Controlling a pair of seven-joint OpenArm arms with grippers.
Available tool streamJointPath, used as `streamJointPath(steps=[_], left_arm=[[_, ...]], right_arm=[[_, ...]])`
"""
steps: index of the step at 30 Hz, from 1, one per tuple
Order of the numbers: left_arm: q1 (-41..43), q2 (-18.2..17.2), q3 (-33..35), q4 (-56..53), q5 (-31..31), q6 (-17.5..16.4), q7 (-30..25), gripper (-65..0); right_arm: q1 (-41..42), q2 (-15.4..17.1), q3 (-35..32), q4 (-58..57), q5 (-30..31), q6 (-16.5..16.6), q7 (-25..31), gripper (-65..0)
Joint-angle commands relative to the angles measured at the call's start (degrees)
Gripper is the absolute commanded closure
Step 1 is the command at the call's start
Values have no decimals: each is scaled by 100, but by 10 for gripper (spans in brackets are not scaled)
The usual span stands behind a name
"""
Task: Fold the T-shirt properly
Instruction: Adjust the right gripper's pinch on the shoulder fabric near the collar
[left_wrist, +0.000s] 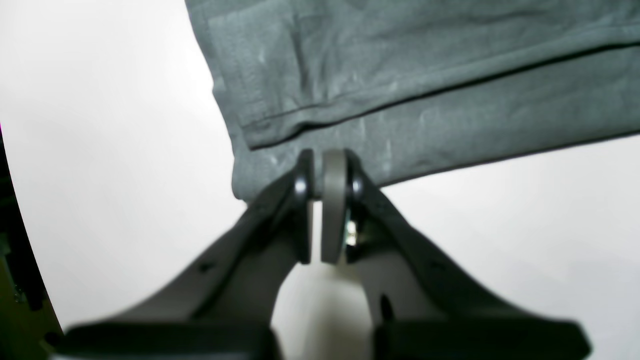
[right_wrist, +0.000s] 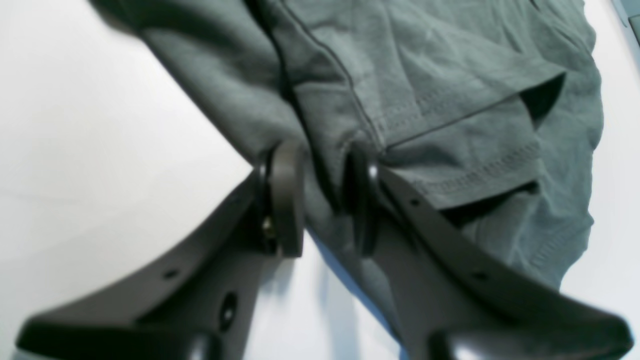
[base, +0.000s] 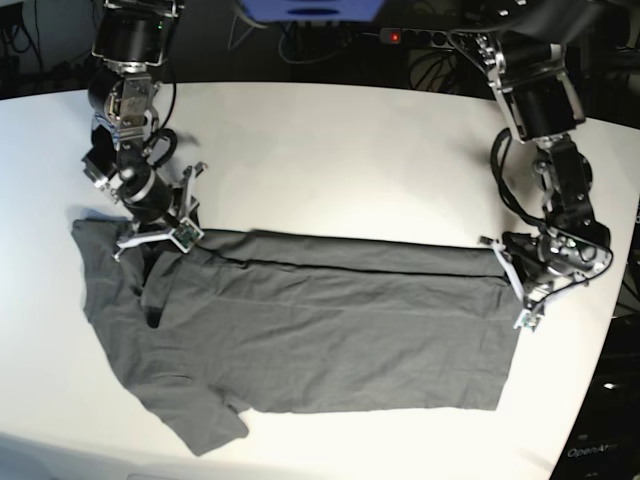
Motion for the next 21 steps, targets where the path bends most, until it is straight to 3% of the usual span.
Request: streamJointPath(steps=[1,21], left_arm=[[-136,-46,0,124,-45,25,-103,-34],[-136,-37,0,106,-45,25,-103,-34]], right_arm=[[147,38,2,103,51,-49,86,-126],[296,55,-7,94,34,-49,86,-119]])
